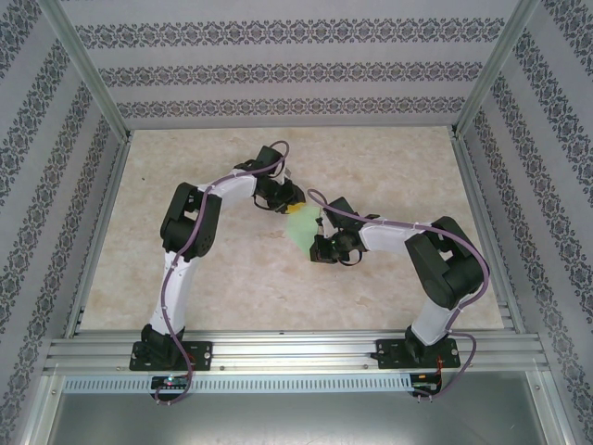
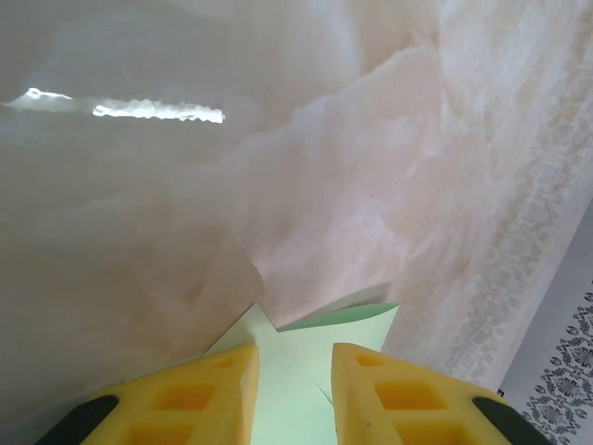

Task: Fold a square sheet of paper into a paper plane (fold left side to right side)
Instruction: Fourth fold the wing at the center of the table.

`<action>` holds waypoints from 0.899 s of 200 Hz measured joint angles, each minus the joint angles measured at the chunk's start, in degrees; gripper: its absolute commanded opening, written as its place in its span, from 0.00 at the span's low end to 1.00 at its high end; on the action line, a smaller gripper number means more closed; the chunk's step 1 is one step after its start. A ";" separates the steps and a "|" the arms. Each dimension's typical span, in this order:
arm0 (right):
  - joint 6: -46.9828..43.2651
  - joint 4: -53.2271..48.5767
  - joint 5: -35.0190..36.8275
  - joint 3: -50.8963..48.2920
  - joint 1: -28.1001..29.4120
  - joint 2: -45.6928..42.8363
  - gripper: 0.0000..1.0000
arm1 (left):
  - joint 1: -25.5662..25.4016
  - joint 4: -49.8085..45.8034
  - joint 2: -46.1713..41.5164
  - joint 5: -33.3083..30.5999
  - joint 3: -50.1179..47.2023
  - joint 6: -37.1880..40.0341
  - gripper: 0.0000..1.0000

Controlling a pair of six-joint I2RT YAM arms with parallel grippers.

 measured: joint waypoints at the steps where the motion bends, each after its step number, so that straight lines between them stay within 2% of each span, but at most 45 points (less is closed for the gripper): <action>1: 0.00 0.00 0.00 0.00 0.00 0.00 0.08 | 0.00 0.00 0.00 -0.07 0.02 0.00 0.29; 63: 0.00 0.00 0.00 0.02 0.00 0.00 0.08 | 0.98 -0.83 1.09 0.44 1.81 1.14 0.30; 110: 0.20 1.14 1.14 -0.76 0.52 -1.25 0.11 | 4.00 -1.70 1.95 -0.74 5.42 2.40 0.42; 154: -0.68 -2.40 5.51 -0.85 0.98 -5.60 0.22 | 8.55 -1.46 -0.28 -1.25 5.51 2.67 0.50; 180: -1.75 -3.52 7.32 -0.87 -1.86 -12.35 0.27 | 8.57 1.36 -8.24 -1.16 -3.23 2.73 0.53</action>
